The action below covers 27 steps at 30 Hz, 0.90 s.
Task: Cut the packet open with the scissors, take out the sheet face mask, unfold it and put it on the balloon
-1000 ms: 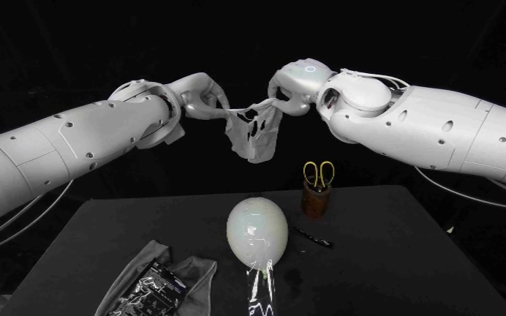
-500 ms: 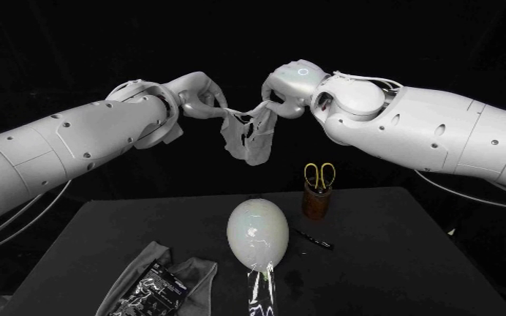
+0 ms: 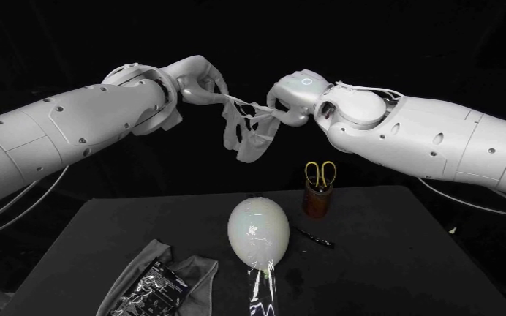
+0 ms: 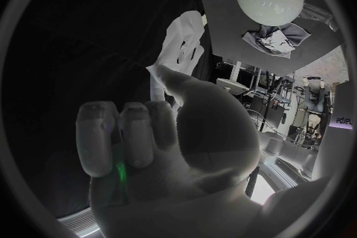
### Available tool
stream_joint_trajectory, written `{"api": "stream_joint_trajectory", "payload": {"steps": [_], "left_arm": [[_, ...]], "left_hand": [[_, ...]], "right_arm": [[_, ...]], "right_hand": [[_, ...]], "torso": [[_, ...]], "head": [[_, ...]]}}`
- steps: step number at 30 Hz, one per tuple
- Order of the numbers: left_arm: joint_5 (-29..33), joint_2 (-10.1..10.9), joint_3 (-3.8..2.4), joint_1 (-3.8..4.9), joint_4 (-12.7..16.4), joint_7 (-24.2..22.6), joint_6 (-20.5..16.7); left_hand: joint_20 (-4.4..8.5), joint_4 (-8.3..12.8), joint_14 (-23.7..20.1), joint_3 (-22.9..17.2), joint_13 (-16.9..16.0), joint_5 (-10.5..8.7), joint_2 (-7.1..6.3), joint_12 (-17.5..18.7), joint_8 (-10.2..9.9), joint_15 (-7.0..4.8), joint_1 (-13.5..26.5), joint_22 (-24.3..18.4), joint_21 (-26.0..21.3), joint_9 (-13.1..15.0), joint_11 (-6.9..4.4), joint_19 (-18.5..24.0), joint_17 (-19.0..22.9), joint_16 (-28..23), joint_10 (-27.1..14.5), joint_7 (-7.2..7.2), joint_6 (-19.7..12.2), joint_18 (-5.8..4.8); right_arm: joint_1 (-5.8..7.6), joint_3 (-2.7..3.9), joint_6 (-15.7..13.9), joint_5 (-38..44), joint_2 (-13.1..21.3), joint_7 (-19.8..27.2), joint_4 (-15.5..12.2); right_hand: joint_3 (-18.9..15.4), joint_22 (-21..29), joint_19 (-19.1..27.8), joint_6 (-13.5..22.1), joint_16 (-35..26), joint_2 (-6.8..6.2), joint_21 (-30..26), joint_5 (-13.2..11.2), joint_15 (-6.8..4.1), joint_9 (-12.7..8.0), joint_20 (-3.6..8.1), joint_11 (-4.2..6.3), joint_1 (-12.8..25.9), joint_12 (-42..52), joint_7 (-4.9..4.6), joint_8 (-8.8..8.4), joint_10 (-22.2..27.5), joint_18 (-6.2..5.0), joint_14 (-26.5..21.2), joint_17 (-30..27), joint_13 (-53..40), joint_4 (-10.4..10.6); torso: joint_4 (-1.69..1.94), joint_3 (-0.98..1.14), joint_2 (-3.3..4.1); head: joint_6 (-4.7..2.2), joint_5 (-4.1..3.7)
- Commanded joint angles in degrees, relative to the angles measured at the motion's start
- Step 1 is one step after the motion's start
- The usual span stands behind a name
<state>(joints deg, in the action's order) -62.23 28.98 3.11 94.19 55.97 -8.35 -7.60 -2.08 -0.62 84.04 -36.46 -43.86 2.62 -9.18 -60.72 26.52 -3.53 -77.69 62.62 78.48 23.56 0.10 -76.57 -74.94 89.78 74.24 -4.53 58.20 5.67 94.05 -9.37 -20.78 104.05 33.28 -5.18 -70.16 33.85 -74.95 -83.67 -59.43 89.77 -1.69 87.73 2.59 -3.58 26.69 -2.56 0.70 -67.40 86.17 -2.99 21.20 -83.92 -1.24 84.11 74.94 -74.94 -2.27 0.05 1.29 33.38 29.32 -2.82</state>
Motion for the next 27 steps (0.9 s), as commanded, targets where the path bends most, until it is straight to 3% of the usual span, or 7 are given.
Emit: {"api": "stream_joint_trajectory", "payload": {"steps": [1,5,9,15,19,27], "left_arm": [[-1.8,-0.1,0.17,0.25,0.0,0.2,2.6],[-2.3,-0.1,0.56,0.27,0.0,0.4,3.3],[-3.4,-0.2,1.10,0.27,0.1,0.4,3.7],[-4.3,-0.4,1.58,0.17,0.3,0.3,3.8],[-3.9,-0.4,1.53,0.09,0.2,0.1,2.8],[-1.8,-0.1,1.11,0.07,-0.3,-0.7,0.3]], "left_hand": [[0.04,0.0,6.0,-0.3,-0.1,0.17,-0.01,0.1,0.2,-0.19,-0.5,0.1,0.2,3.0,-0.38,-0.3,-15.1,0.2,0.8,0.08,0.4,-0.40],[0.03,0.0,6.0,-0.4,0.0,0.17,-0.04,0.1,0.2,-0.18,-0.5,0.1,0.2,3.0,-0.37,-0.3,-15.1,0.2,0.8,0.07,0.4,-0.40],[0.03,0.0,6.0,-0.4,0.0,0.17,-0.04,0.1,0.2,-0.18,-0.5,0.1,0.2,3.0,-0.37,-0.3,-15.1,0.2,0.8,0.07,0.4,-0.40],[0.02,0.0,6.0,-0.5,0.0,0.17,-0.06,0.1,0.3,-0.17,-0.5,0.1,0.2,3.0,-0.36,-0.3,-15.1,0.2,0.8,0.07,0.4,-0.41],[0.02,0.0,6.0,-0.5,0.1,0.17,-0.07,0.2,0.3,-0.17,-0.4,0.1,0.2,3.0,-0.36,-0.3,-15.1,0.2,0.8,0.06,0.4,-0.40],[0.02,0.0,6.0,-0.6,0.1,0.17,-0.07,0.2,0.3,-0.16,-0.4,0.1,0.2,3.0,-0.36,-0.3,-15.1,0.2,0.8,0.06,0.4,-0.41]], "right_arm": [[0.28,0.28,-4.1,1.1,0.3,-1.6,-0.1],[0.54,0.65,-5.4,1.0,0.5,-1.7,-0.3],[0.85,1.00,-6.6,0.9,0.3,-1.7,-0.1],[1.38,1.33,-6.9,0.7,0.0,-1.3,-0.2],[1.53,1.39,-5.6,0.4,-0.2,-0.8,-0.1],[1.55,1.05,-2.8,-0.3,-0.5,0.1,0.3]], "right_hand": [[0.1,-14.4,-5.1,-0.7,0.2,-0.09,0.3,0.2,-0.43,6.2,0.00,0.37,-0.4,0.4,0.02,4.12,-4.7,0.74,5.9,15.1,-12.7,0.4],[0.1,-14.4,-5.2,-0.8,0.2,-0.13,0.4,0.2,-0.44,6.2,0.00,0.38,-0.4,0.5,0.03,4.12,-4.7,0.78,5.9,15.1,-12.7,0.4],[0.1,-14.4,-5.2,-0.8,0.2,-0.16,0.4,0.2,-0.45,6.2,0.00,0.38,-0.4,0.5,0.04,4.13,-4.7,0.79,5.9,15.1,-12.7,0.4],[0.1,-14.5,-5.3,-0.8,0.2,-0.19,0.5,0.2,-0.46,6.2,0.00,0.39,-0.5,0.6,0.05,4.13,-4.8,0.80,5.9,15.1,-12.8,0.5],[0.1,-14.5,-5.3,-0.8,0.2,-0.21,0.5,0.2,-0.46,6.1,0.00,0.39,-0.5,0.6,0.05,4.13,-4.8,0.79,5.9,15.1,-12.8,0.5],[0.1,-14.4,-5.1,-0.8,0.2,-0.26,0.2,0.2,-0.46,6.1,0.00,0.40,-0.5,0.5,0.07,4.13,-4.7,0.74,5.9,15.1,-12.7,0.5]], "torso": [[-0.11,-0.13,-0.04],[0.14,-0.10,-0.09],[0.01,-0.18,-0.07],[0.11,-0.15,0.00],[-0.01,-0.19,-0.03],[0.12,-0.08,-0.05]], "head": [[0.04,0.00],[0.09,-0.27],[0.13,-0.11],[0.01,-0.30],[-0.01,-0.32],[-0.09,-0.41]]}}
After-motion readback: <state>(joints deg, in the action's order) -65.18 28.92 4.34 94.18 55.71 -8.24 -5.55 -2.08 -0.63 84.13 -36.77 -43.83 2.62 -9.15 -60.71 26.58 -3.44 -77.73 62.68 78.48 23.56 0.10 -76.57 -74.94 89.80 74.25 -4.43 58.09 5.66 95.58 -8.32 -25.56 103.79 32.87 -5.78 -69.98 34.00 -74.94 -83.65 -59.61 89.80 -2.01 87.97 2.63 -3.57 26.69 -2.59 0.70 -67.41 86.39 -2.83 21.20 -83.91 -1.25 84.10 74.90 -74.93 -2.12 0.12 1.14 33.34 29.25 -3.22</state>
